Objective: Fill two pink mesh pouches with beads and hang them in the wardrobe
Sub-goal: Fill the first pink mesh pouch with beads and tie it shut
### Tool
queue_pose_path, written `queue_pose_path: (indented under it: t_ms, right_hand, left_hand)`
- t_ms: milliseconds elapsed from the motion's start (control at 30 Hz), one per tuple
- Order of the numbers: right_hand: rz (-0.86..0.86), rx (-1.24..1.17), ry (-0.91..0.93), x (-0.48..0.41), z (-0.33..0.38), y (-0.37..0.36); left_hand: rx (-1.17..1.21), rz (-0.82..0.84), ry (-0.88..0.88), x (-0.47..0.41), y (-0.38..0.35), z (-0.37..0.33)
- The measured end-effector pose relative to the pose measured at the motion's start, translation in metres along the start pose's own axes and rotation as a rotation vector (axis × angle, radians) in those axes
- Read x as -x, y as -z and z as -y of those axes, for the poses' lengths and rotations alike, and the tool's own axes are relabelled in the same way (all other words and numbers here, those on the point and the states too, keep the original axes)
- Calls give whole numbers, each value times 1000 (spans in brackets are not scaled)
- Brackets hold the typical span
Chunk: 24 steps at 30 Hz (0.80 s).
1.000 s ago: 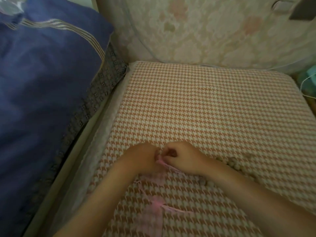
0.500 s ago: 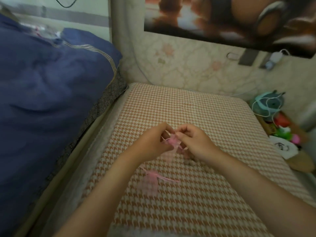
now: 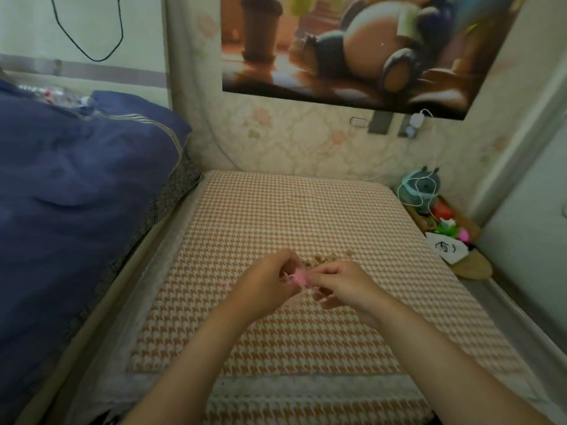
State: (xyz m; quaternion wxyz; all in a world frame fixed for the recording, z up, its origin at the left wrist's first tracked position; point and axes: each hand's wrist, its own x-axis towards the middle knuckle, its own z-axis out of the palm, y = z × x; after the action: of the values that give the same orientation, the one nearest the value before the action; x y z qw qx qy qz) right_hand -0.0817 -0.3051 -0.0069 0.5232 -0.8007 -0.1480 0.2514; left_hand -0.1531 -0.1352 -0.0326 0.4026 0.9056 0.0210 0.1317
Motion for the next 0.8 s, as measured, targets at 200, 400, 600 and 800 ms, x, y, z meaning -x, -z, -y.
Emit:
queue_pose_path:
  t_ms: [200,400,600,800]
  right_hand:
    - [-111,19,55,-29,-25,8]
    - [-194,96,155,-62,-30,9]
    - [-180,213,195,-80,-51,3]
    - [-118,359,379,-82,-59,1]
  left_hand:
    - [-131,-133,-64,-18,-26,5]
    - [-40,-147,187,-50,-42,11]
    - [-64,-98,229,-52,-47,22]
    - [281,-114,515,-50,-49,29]
